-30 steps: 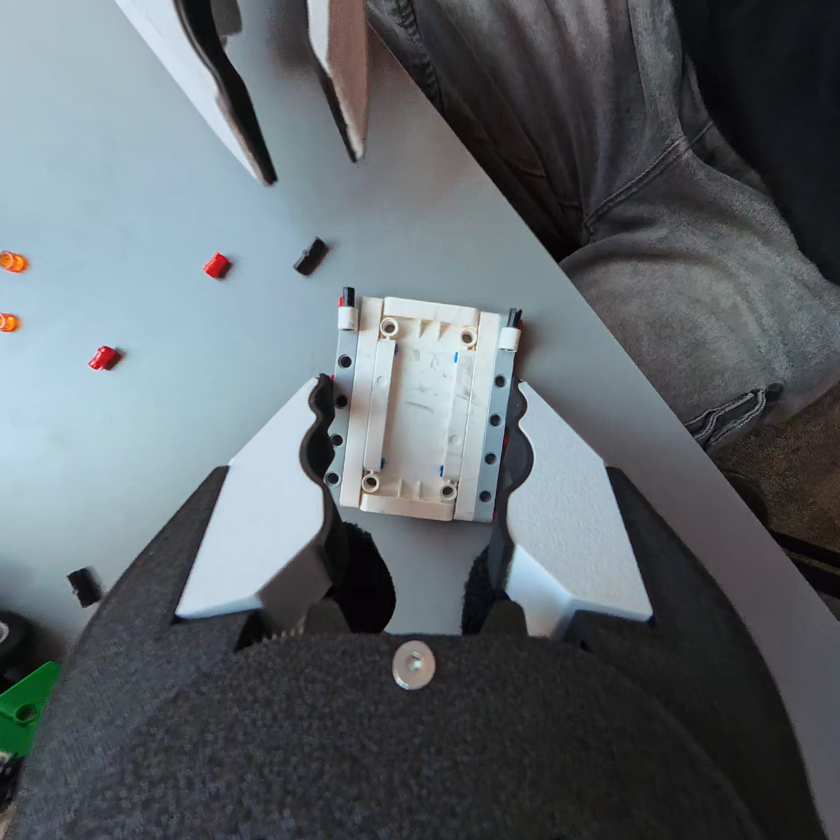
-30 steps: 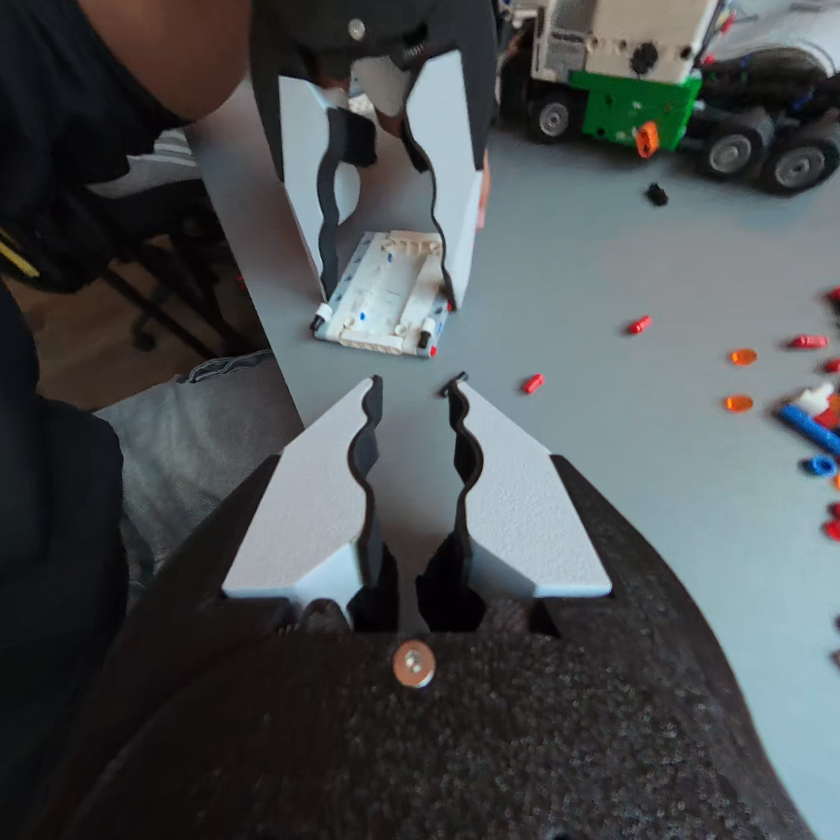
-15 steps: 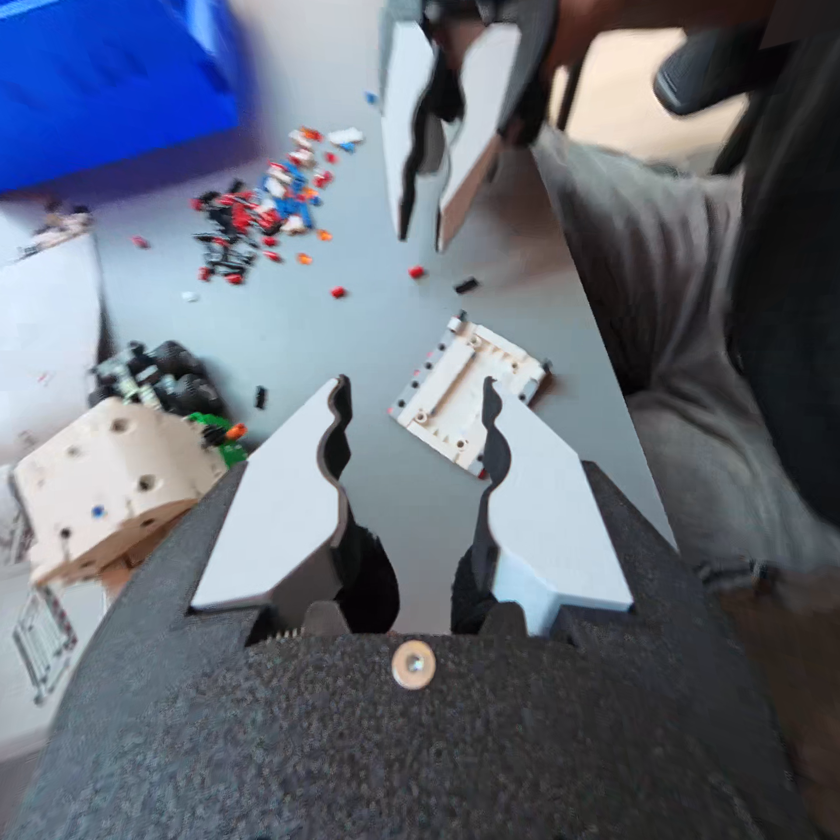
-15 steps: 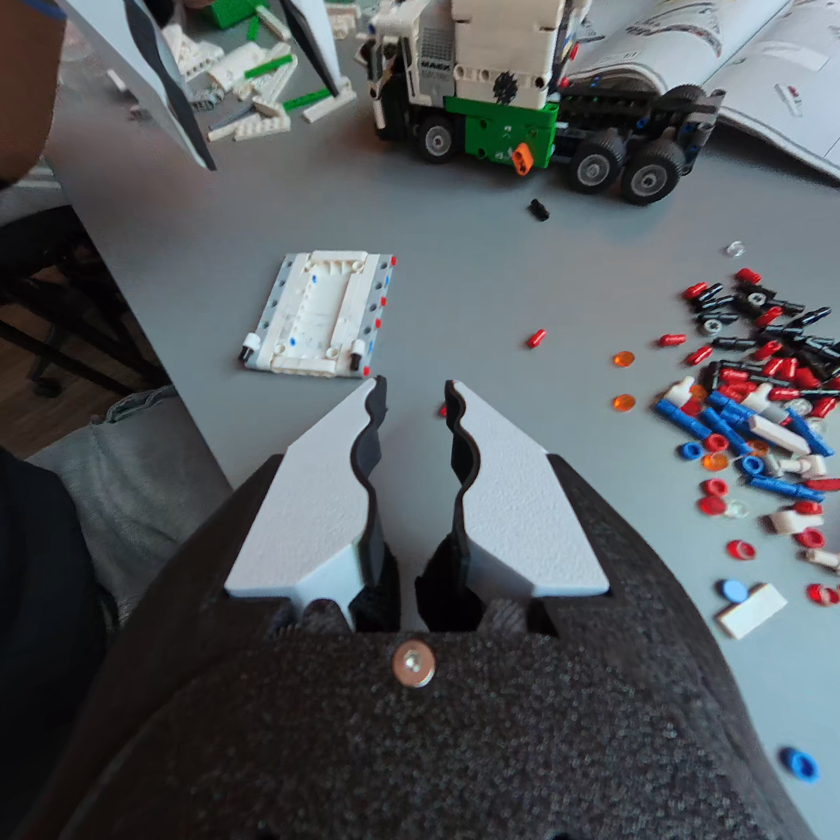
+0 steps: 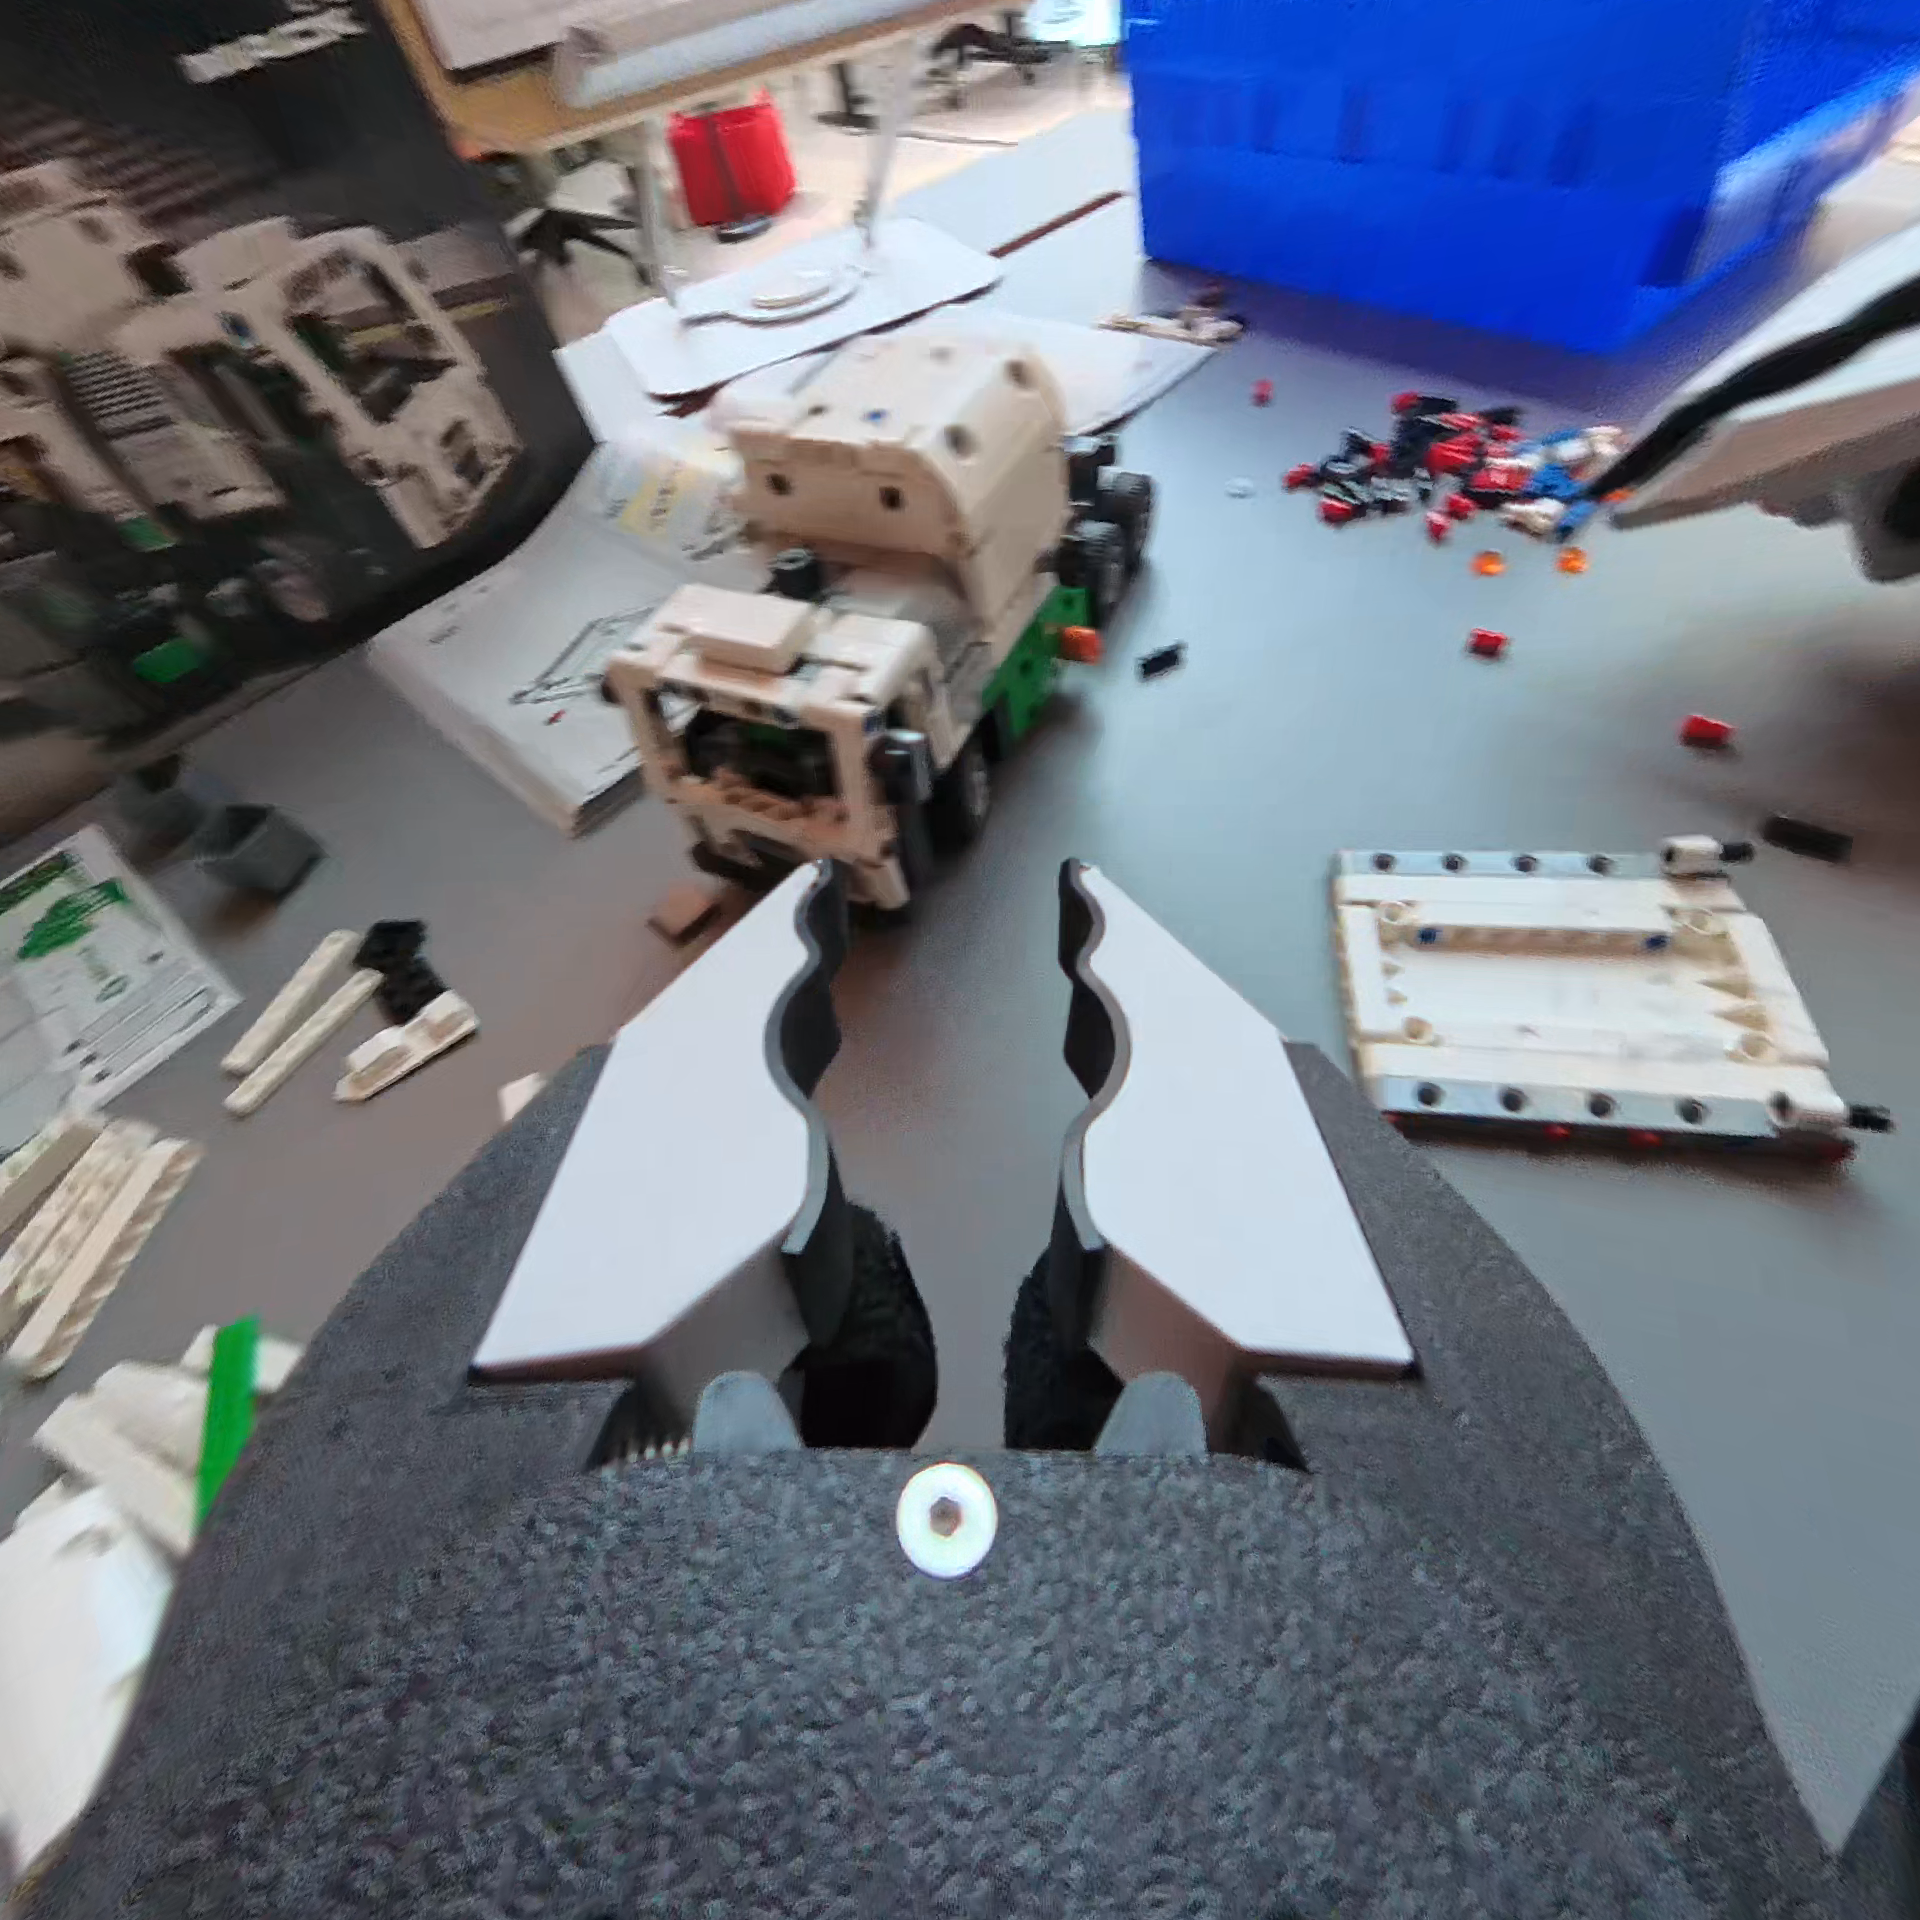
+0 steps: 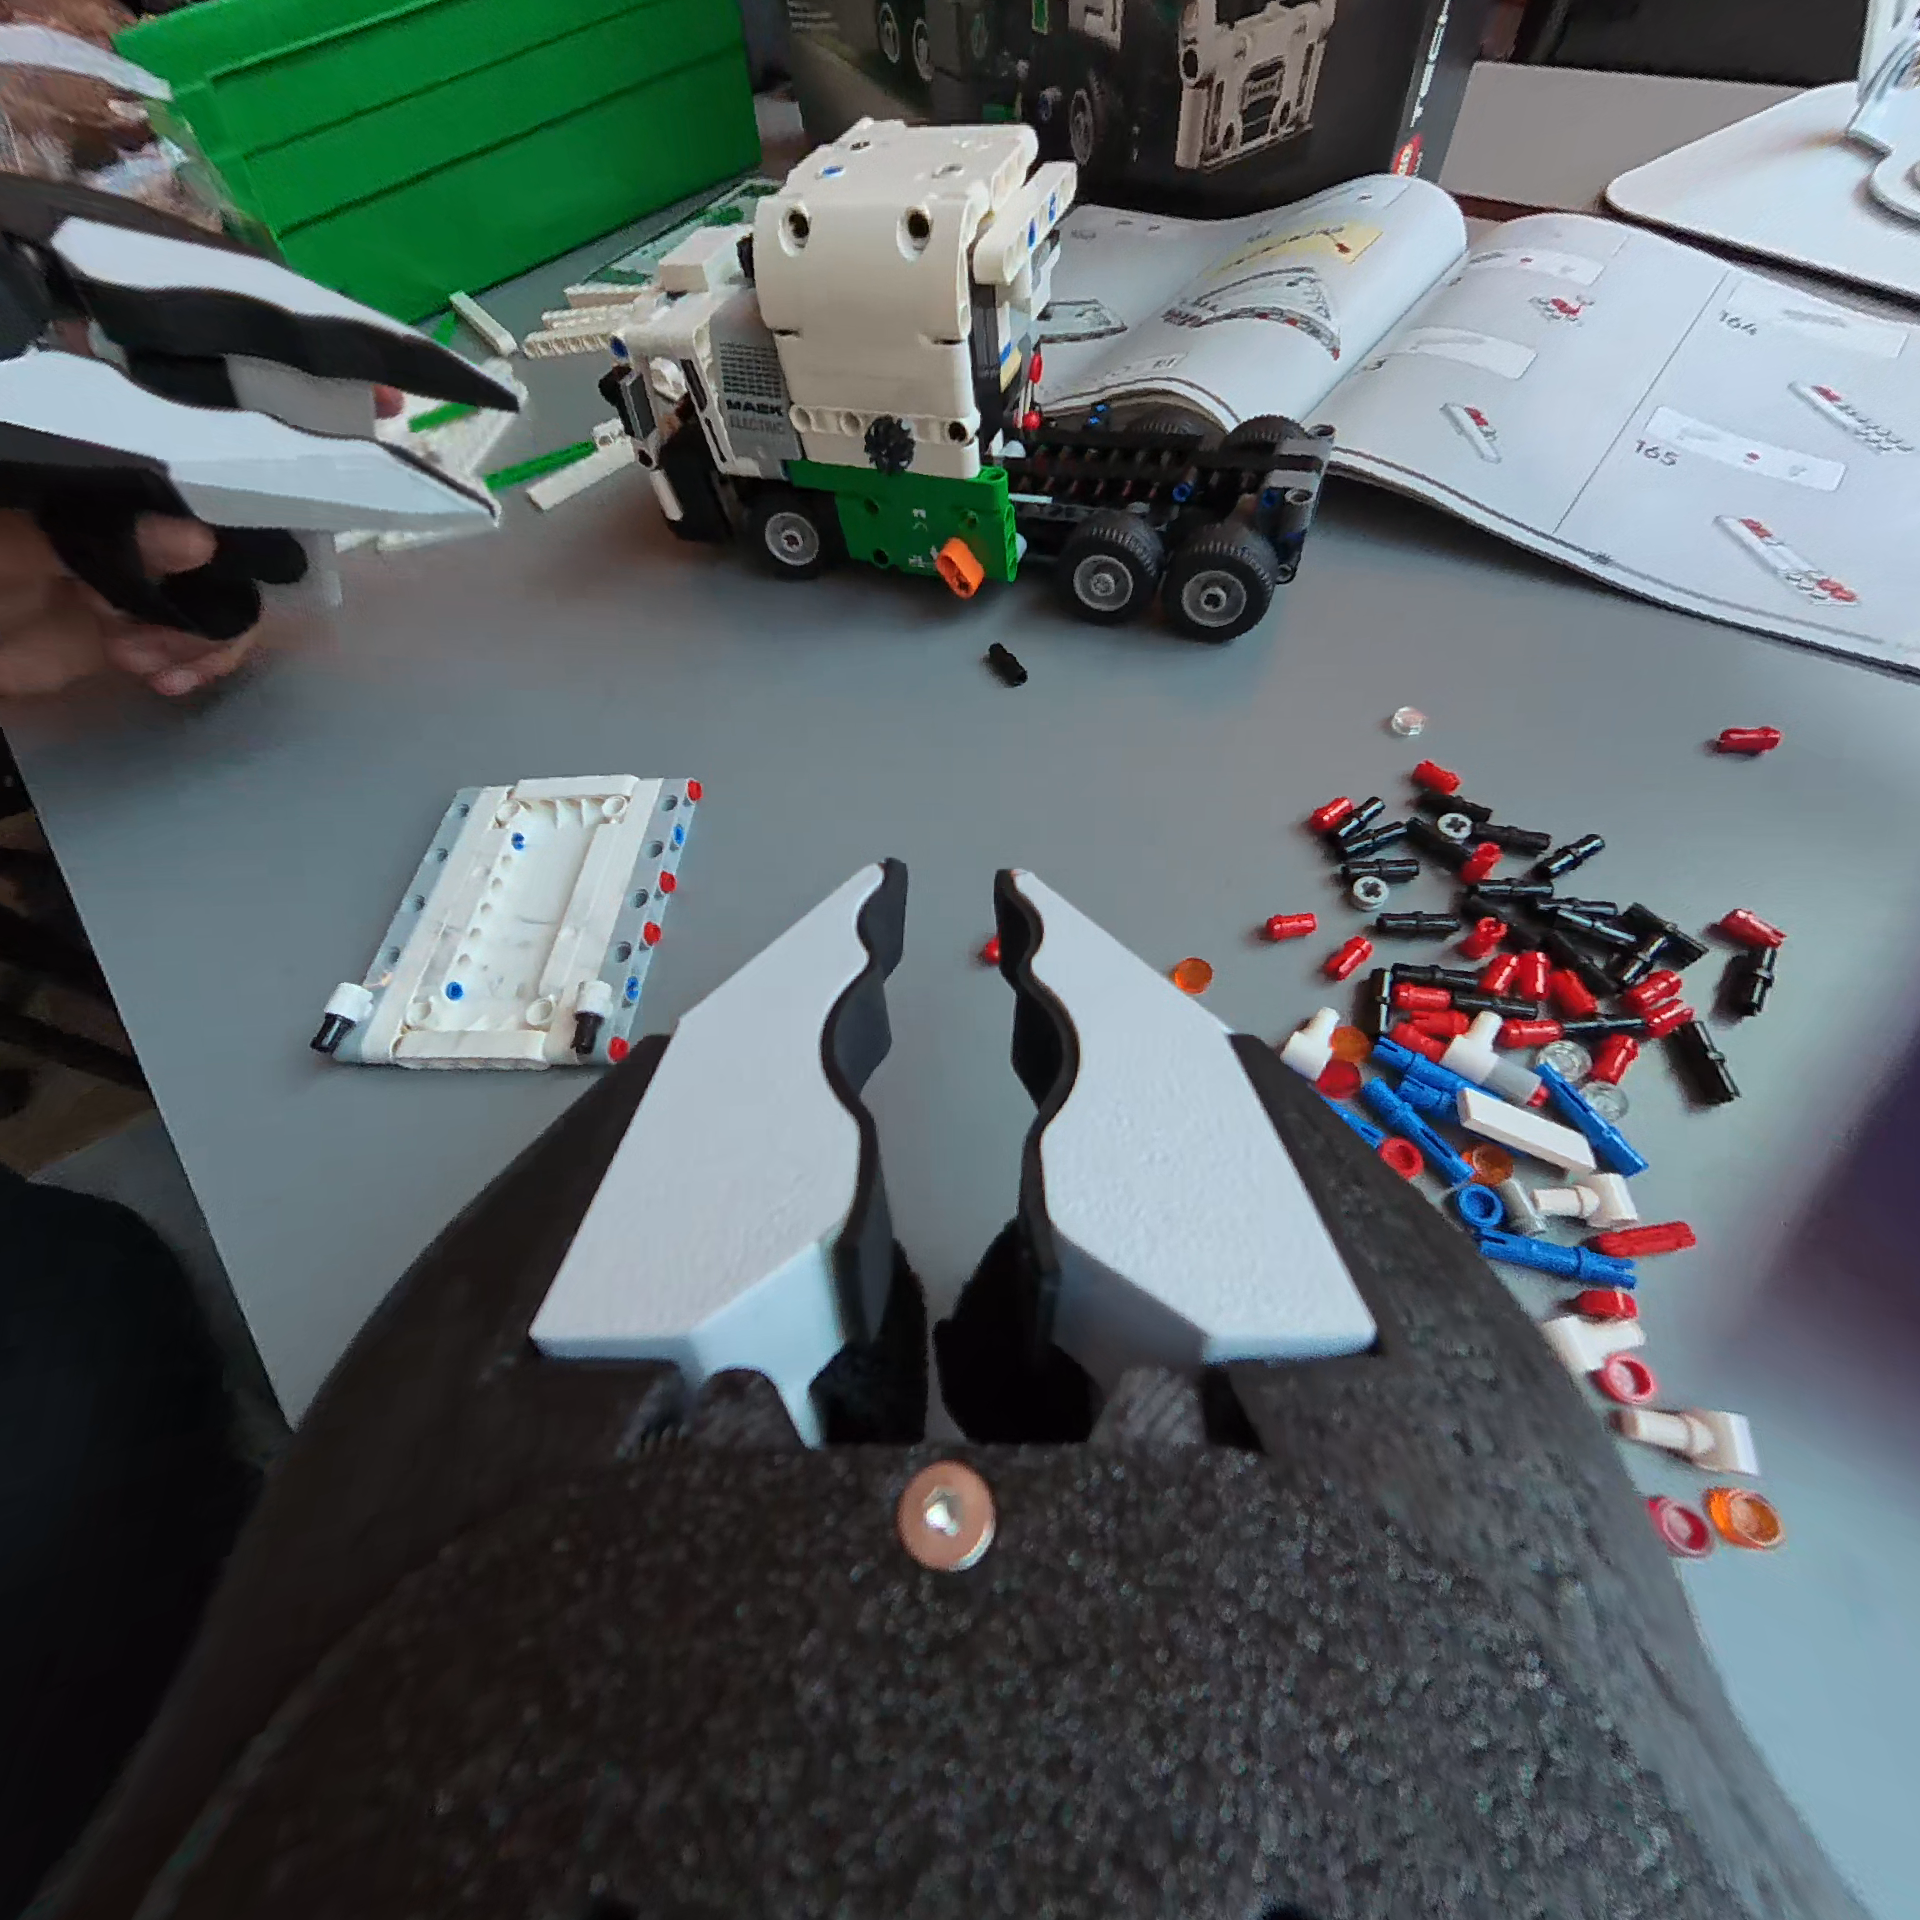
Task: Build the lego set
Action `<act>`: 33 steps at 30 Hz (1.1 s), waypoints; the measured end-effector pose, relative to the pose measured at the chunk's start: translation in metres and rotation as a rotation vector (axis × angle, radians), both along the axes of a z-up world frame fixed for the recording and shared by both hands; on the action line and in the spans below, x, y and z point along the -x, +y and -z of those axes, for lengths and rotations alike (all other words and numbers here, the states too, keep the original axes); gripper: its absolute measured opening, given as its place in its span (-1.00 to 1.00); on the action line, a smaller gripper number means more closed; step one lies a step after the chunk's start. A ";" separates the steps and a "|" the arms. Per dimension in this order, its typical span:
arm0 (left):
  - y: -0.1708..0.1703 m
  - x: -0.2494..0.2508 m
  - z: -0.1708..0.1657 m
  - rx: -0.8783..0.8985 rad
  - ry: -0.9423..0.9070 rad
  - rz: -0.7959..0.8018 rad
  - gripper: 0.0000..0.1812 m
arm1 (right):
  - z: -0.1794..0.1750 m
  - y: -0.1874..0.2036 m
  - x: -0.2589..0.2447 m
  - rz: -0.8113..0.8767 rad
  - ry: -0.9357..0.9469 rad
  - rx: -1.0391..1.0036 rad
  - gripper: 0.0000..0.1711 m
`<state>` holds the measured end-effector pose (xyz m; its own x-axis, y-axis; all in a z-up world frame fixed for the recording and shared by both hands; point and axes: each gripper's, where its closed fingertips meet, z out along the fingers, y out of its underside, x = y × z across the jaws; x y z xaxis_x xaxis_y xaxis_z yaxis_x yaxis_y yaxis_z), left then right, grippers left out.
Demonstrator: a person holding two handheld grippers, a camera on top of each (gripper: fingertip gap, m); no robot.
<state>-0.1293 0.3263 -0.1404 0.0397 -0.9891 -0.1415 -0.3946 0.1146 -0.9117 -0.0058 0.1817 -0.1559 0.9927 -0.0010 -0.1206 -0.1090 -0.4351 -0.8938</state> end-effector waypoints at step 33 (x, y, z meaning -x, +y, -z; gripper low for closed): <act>0.004 -0.004 -0.017 0.167 -0.165 0.084 -0.69 | 0.043 0.107 -0.009 -0.361 -0.214 0.308 -0.88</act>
<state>-0.1258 0.3303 -0.1230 -0.0347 -0.9991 0.0263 -0.2339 -0.0174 -0.9721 0.0029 0.2887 -0.1991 0.9388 0.3425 0.0376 0.2680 -0.6572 -0.7045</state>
